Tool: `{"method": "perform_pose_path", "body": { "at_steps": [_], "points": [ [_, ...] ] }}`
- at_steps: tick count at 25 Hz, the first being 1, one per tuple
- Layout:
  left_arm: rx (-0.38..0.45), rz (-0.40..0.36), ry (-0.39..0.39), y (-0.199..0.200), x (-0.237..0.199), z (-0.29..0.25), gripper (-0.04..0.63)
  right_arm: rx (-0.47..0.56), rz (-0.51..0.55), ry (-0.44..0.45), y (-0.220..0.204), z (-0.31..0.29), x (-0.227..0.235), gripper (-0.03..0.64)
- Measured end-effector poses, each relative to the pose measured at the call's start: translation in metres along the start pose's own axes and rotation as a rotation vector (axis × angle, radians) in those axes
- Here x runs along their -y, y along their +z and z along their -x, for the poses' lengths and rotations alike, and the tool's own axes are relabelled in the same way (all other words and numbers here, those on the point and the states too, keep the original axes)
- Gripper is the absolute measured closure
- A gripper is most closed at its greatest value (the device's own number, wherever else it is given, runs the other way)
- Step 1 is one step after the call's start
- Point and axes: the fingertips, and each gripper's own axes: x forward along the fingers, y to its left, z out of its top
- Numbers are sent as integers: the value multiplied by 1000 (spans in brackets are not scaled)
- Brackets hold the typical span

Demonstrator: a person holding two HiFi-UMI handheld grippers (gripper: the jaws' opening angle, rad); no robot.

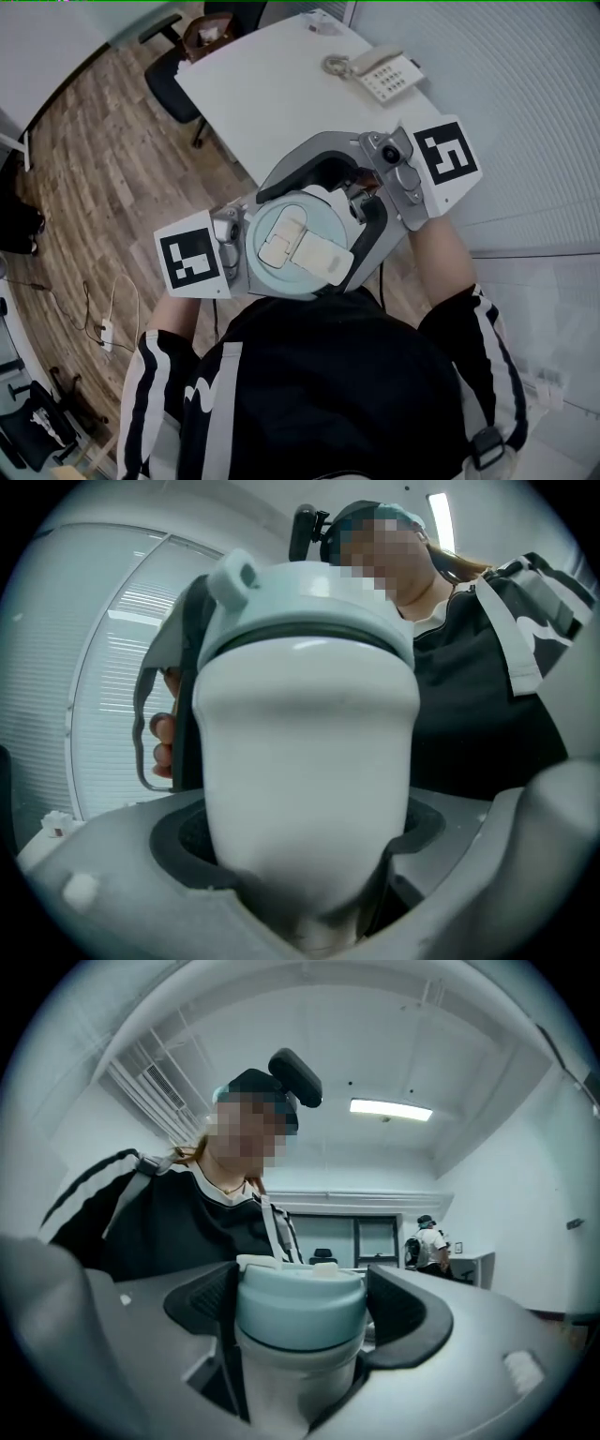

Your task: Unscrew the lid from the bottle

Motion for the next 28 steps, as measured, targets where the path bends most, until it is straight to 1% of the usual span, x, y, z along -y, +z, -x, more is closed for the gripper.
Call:
{"method": "perform_pose_path", "body": {
  "at_steps": [2, 4, 7, 10, 12, 13, 14, 15, 17, 18, 20, 21, 22, 23, 24, 26, 27, 28],
  "points": [
    [-1, -3, -33, 1, 5, -5, 138, -2, -12, 81, 0, 1, -6, 192],
    [-9, 2, -43, 0, 8, -8, 138, 3, -17, 147, 2, 1, -12, 192],
    [-23, 6, -40, -2, 11, -15, 138, -1, -2, 222, 0, 3, -21, 192],
    [-25, 28, -64, -5, 16, -21, 138, 2, -8, 297, -4, 7, -28, 192],
    [-7, 51, -68, -7, 17, -23, 138, 12, -39, 317, -6, 8, -28, 192],
    [4, 58, -63, -7, 17, -22, 138, 24, -57, 307, -6, 8, -25, 192],
    [16, 60, -49, -7, 16, -20, 138, 44, -70, 279, -6, 8, -20, 190],
    [25, 61, -26, -7, 12, -17, 138, 72, -73, 230, -3, 9, -14, 186],
    [26, 57, 48, -8, 1, -8, 138, 150, -43, 82, 4, 17, -1, 178],
    [20, 49, 93, -9, -6, -2, 138, 200, -24, 8, 9, 24, 3, 178],
    [20, 35, 186, -12, -21, 10, 138, 310, -19, -103, 17, 39, 7, 178],
    [34, 43, 233, -14, -28, 16, 138, 356, -25, -158, 19, 45, 9, 178],
    [50, 59, 278, -15, -35, 23, 138, 384, -23, -233, 20, 50, 13, 178],
    [59, 76, 324, -17, -43, 29, 138, 388, -4, -335, 19, 53, 19, 178],
    [56, 90, 375, -20, -50, 36, 138, 369, 28, -461, 18, 56, 27, 176],
    [23, 101, 490, -27, -66, 46, 138, 285, 102, -725, 12, 60, 40, 176],
    [8, 98, 547, -31, -74, 51, 138, 238, 131, -838, 10, 60, 45, 176],
    [-6, 90, 602, -35, -82, 54, 138, 194, 155, -931, 7, 58, 50, 176]
  ]
}}
